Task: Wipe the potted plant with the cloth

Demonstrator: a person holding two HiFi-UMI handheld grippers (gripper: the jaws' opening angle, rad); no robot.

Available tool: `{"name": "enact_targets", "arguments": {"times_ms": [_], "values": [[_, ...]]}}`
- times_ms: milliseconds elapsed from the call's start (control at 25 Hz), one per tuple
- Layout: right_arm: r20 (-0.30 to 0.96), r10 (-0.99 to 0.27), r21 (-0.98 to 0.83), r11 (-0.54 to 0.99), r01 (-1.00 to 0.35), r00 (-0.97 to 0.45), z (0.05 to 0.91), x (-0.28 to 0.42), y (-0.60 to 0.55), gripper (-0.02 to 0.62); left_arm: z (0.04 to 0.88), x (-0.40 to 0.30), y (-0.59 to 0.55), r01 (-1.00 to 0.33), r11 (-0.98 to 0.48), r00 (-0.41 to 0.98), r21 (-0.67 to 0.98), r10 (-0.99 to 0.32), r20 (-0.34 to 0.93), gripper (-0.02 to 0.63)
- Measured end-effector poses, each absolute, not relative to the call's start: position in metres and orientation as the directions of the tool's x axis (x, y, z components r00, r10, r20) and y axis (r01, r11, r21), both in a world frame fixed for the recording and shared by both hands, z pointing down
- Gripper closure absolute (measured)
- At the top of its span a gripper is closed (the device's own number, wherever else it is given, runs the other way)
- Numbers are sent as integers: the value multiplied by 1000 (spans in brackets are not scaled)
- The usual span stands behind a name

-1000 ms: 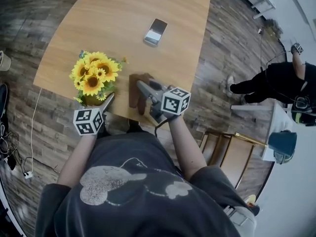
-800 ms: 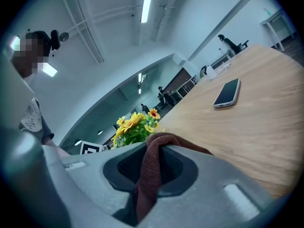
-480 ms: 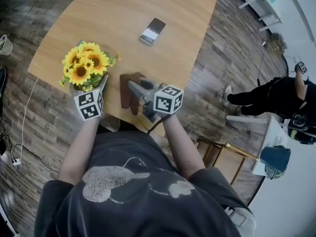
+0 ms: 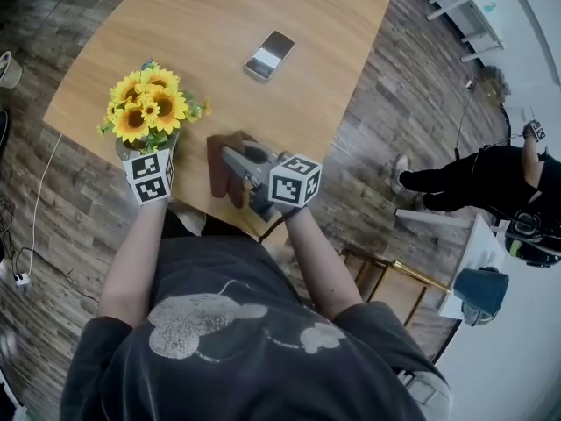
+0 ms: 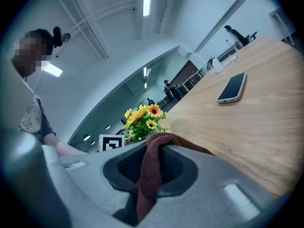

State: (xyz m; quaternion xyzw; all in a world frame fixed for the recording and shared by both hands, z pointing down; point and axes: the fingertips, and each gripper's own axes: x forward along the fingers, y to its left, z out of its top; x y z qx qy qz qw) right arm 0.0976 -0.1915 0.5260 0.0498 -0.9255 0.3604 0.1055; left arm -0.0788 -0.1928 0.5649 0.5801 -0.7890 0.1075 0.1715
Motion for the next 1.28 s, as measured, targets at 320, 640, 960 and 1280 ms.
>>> {"name": "enact_targets", "arguments": {"times_ms": [320,640,960,1280], "values": [[234,-150,-631,728,-268,-961,517,88,-225,550,562,-68,-182,-998,60,-42,31,-917,397,21],[301,-189,-596,728,-339,-935,524,38,-260,551,566,-69,-172,-962,-270,258,28,-875,410,21],[404,-126,-607,704,-368,-906,559,-14,-260,551,568,-71,-174,-855,-518,482,26,-776,407,21],[380,-37,-639,712,-291,-924,562,-62,-248,551,568,-63,-178,-713,-701,650,15,-654,386,21]]}}
